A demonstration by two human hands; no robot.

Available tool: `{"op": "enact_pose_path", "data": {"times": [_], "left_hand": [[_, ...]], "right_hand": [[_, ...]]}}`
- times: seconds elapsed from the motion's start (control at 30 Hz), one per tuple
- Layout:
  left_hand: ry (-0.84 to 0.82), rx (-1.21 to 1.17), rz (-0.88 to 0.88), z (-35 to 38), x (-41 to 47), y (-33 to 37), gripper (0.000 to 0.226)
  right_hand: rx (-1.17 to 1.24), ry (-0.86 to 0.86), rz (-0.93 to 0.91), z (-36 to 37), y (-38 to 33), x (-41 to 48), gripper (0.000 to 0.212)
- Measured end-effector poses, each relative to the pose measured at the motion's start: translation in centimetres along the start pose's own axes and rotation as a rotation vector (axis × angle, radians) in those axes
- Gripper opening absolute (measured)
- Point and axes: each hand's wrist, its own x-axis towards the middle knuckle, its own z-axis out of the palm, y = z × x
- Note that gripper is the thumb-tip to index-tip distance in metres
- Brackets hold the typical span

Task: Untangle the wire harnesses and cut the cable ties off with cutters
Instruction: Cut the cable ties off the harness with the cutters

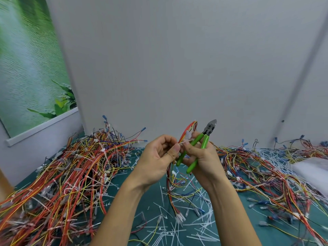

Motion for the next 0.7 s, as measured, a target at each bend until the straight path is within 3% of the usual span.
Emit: {"op": "enact_pose_path", "data": {"times": [0.13, 0.37, 0.7], "left_hand": [[0.090, -0.057, -0.031, 0.0, 0.3, 0.2, 0.029], [0.165, -0.104, -0.104, -0.9, 0.4, -0.1, 0.028], [0.160, -0.077, -0.220, -1.1, 0.5, -0.4, 0.032]], "right_hand": [[0.141, -0.025, 0.046, -0.2, -0.3, 0.0, 0.052], [0.139, 0.072, 0.096, 1.0, 1.0, 0.2, 0.067], [-0.351, 0.122, -0.054, 0.2, 1.2, 0.0, 0.031]]}}
